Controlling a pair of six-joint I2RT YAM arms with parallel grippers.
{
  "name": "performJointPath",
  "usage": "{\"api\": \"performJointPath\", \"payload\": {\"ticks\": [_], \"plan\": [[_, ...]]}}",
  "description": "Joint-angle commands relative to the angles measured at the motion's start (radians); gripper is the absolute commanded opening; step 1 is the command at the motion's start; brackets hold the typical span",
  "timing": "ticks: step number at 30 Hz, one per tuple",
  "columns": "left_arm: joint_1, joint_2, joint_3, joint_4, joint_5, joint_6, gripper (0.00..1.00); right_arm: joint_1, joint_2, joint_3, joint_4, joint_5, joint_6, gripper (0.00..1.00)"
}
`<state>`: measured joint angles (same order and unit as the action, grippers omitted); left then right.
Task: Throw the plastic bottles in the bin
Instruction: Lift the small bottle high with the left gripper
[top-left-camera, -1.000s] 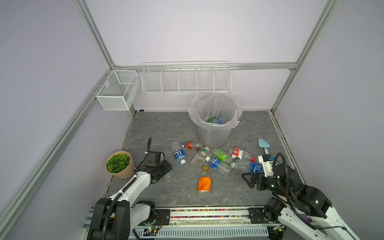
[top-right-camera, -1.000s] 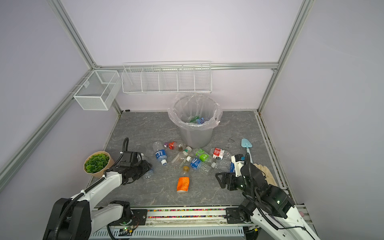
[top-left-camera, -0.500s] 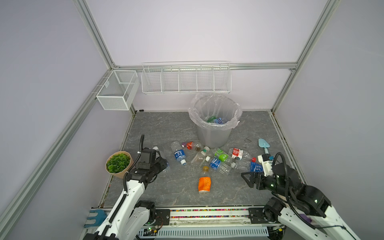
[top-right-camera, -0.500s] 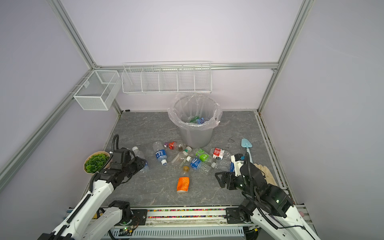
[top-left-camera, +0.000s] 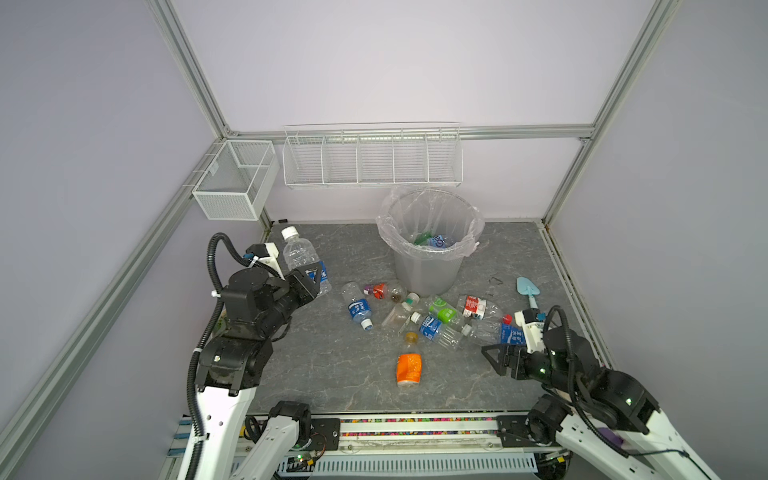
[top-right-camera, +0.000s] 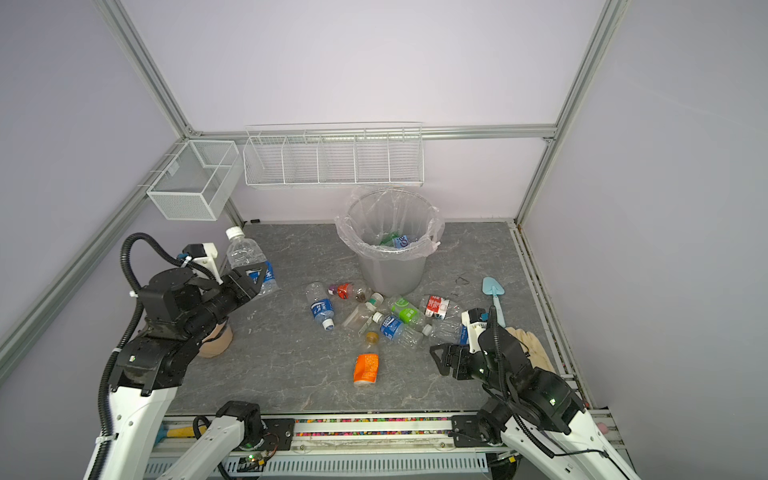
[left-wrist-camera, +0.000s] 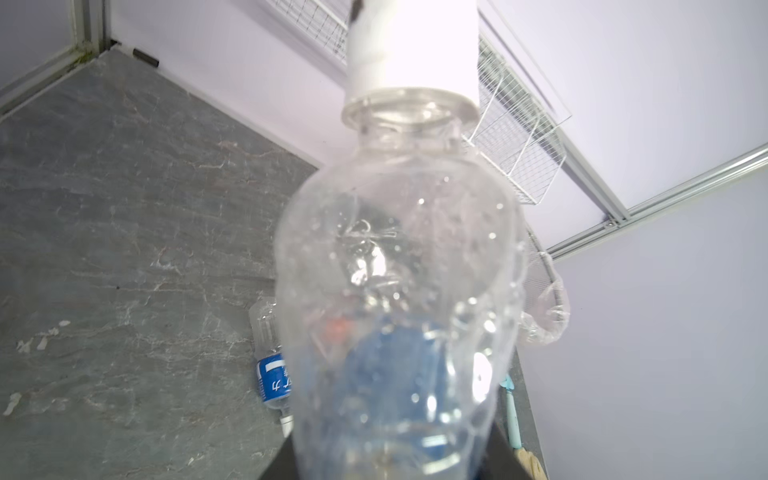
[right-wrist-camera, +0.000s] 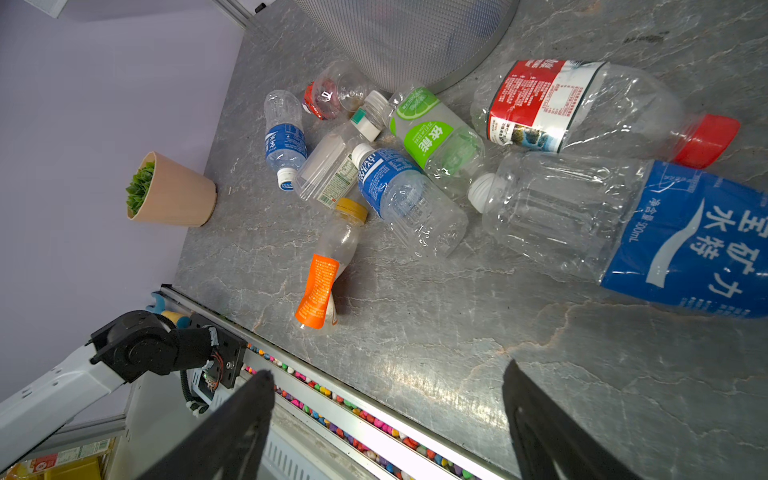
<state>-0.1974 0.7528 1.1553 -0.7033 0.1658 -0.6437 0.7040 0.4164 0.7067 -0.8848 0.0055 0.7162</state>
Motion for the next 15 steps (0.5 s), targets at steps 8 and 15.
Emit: {"api": "performJointPath", "payload": {"ticks": [8,15], "plan": [[-0.005,-0.05,0.256,-0.164,-0.094,0.172,0.0,0.006,0.008,-0.016,0.014,-0.005,0.028,0.88],[-0.005,-0.027,0.33,-0.135,-0.046,0.19,0.0,0.007,0.018,-0.012,0.02,-0.009,0.033,0.88]]}}
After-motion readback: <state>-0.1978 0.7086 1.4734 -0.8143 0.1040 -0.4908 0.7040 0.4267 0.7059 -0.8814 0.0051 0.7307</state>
